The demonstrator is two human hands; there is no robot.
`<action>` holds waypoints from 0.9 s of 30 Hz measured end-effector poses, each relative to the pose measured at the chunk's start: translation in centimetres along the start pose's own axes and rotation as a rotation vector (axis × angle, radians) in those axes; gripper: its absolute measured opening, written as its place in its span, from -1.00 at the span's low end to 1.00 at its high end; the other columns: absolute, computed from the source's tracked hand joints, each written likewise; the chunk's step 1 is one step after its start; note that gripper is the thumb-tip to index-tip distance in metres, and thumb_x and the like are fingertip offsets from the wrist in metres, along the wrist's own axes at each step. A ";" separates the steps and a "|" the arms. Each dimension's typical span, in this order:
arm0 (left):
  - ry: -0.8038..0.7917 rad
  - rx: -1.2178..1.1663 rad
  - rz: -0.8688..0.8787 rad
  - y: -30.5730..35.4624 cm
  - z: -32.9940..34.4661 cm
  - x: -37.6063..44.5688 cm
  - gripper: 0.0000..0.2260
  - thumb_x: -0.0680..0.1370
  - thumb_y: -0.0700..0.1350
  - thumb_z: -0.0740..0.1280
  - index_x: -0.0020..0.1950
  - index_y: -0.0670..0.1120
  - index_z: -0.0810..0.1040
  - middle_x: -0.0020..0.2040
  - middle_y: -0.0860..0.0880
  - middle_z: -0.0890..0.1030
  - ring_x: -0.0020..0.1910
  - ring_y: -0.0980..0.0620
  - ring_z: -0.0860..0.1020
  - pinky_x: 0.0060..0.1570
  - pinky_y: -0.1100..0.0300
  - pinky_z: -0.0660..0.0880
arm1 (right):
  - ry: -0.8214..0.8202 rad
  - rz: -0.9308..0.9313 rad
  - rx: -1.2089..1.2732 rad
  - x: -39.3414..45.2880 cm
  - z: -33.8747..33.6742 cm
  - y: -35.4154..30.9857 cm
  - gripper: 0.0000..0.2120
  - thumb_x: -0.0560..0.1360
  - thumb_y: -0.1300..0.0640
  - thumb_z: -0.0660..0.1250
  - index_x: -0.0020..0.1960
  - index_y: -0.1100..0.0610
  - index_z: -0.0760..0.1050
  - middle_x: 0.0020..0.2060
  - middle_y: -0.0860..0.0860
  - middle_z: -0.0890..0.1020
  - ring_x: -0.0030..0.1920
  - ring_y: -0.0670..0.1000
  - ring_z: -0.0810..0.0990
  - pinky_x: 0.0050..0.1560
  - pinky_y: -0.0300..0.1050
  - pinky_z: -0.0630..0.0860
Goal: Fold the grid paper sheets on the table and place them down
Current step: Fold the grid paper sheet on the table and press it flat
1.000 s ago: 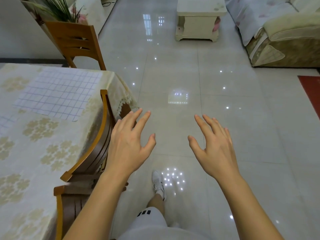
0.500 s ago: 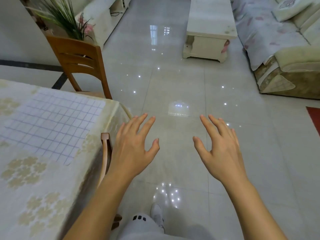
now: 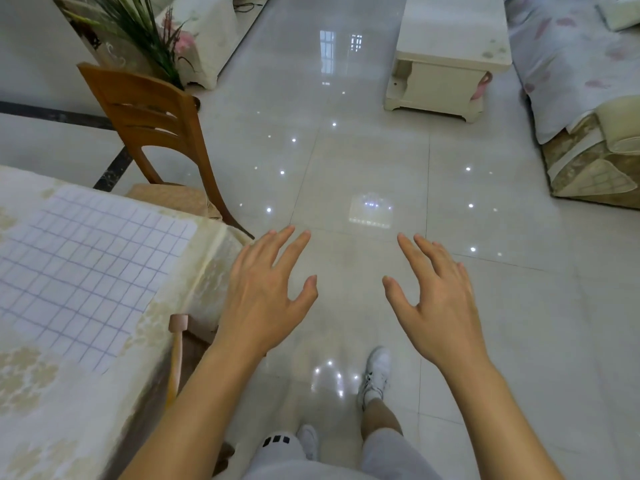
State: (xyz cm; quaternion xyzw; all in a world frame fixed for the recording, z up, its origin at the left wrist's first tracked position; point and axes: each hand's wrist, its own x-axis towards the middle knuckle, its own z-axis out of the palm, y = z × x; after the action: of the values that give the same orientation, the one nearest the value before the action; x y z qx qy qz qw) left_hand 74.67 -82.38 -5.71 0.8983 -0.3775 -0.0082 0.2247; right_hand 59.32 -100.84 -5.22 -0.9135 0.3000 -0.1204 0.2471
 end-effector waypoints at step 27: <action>0.033 0.135 -0.279 6.9 6.0 22.8 -0.45 0.56 0.18 0.16 0.53 0.06 0.30 0.52 0.00 0.35 0.50 -0.04 0.29 0.50 -0.10 0.18 | -0.219 -0.282 0.028 29.6 -1.3 8.1 -0.41 0.57 -0.18 0.23 0.55 -0.13 0.17 0.53 -0.04 0.27 0.55 0.05 0.17 0.52 0.11 -0.04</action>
State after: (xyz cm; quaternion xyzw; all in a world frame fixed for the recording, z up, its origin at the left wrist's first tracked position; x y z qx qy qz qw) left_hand 85.21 -104.59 -4.73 0.9551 -0.2451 0.0007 0.1667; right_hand 78.29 -124.96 -6.24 -0.9506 0.1385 -0.0578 0.2717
